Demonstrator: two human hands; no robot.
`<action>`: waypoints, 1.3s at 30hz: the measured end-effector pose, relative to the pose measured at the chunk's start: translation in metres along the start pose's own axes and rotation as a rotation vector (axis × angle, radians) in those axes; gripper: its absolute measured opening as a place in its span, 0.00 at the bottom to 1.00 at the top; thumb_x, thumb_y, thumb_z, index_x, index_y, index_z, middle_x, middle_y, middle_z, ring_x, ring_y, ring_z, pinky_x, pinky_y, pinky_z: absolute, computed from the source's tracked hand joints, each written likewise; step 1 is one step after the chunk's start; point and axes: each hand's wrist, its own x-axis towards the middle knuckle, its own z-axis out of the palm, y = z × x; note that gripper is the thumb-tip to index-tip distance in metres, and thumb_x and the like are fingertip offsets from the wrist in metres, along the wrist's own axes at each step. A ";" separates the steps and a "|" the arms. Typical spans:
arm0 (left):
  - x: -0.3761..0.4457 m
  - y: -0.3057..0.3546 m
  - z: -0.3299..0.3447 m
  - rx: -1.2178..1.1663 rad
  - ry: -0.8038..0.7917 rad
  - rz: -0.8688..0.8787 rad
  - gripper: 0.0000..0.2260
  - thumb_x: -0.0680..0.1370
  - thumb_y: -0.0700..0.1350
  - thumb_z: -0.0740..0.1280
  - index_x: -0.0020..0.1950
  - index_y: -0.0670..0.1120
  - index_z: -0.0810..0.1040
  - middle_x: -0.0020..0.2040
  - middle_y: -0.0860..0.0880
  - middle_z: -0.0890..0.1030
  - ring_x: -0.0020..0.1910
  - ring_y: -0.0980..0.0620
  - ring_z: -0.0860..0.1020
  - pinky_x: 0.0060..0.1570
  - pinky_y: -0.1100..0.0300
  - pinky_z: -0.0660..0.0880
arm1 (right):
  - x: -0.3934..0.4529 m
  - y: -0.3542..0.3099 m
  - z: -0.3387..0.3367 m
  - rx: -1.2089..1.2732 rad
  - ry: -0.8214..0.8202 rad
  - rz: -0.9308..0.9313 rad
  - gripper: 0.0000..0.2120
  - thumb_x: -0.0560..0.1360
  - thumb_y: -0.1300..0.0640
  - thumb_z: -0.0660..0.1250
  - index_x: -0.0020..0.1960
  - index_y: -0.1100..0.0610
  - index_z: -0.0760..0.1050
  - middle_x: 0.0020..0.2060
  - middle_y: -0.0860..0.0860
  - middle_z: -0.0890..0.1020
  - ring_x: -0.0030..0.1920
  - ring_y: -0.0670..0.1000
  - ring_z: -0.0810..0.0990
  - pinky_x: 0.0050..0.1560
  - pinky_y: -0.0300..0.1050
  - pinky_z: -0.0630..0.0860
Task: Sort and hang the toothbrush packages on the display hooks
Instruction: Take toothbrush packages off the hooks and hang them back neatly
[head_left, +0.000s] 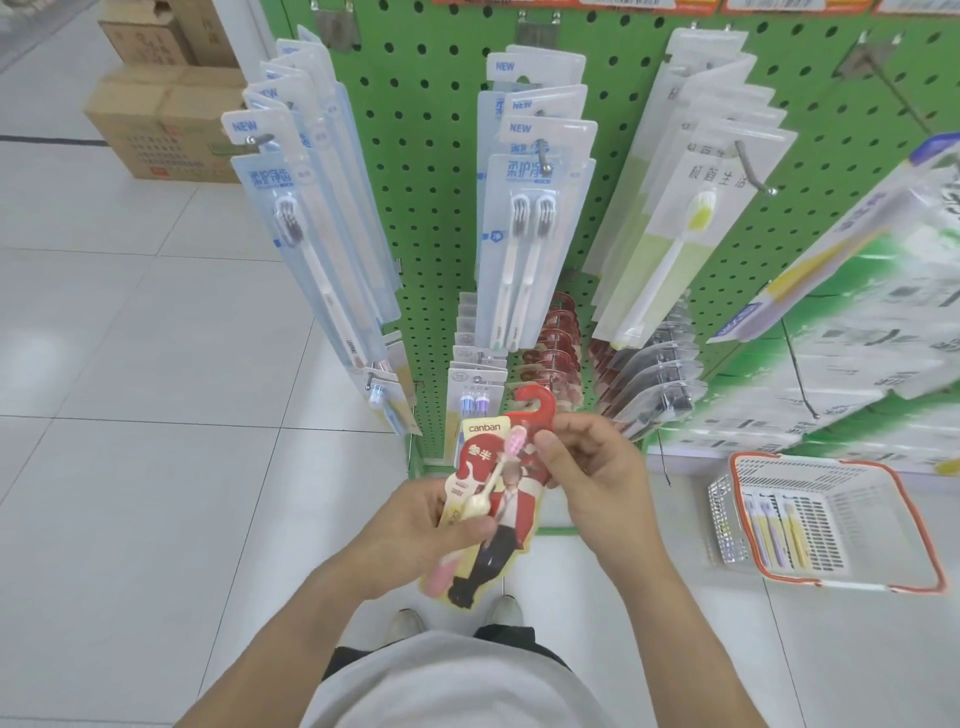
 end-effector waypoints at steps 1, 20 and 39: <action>-0.004 -0.001 -0.002 -0.001 -0.002 0.006 0.06 0.77 0.44 0.74 0.49 0.42 0.83 0.46 0.34 0.84 0.43 0.47 0.83 0.48 0.57 0.78 | 0.000 0.002 0.001 -0.043 -0.045 0.022 0.06 0.76 0.60 0.73 0.52 0.57 0.81 0.43 0.52 0.86 0.40 0.51 0.82 0.41 0.46 0.80; -0.032 -0.010 0.004 -0.089 -0.052 -0.043 0.31 0.74 0.62 0.72 0.45 0.30 0.77 0.42 0.25 0.78 0.39 0.43 0.77 0.47 0.54 0.73 | -0.021 0.004 0.015 0.149 -0.035 0.164 0.06 0.77 0.67 0.70 0.53 0.64 0.82 0.43 0.63 0.86 0.39 0.57 0.84 0.39 0.48 0.81; -0.040 -0.003 0.007 -0.101 -0.215 -0.071 0.09 0.79 0.43 0.70 0.54 0.38 0.84 0.46 0.37 0.85 0.41 0.45 0.83 0.48 0.57 0.78 | -0.043 0.015 -0.001 0.163 -0.039 0.280 0.19 0.68 0.58 0.75 0.53 0.70 0.80 0.44 0.69 0.84 0.40 0.63 0.83 0.36 0.49 0.81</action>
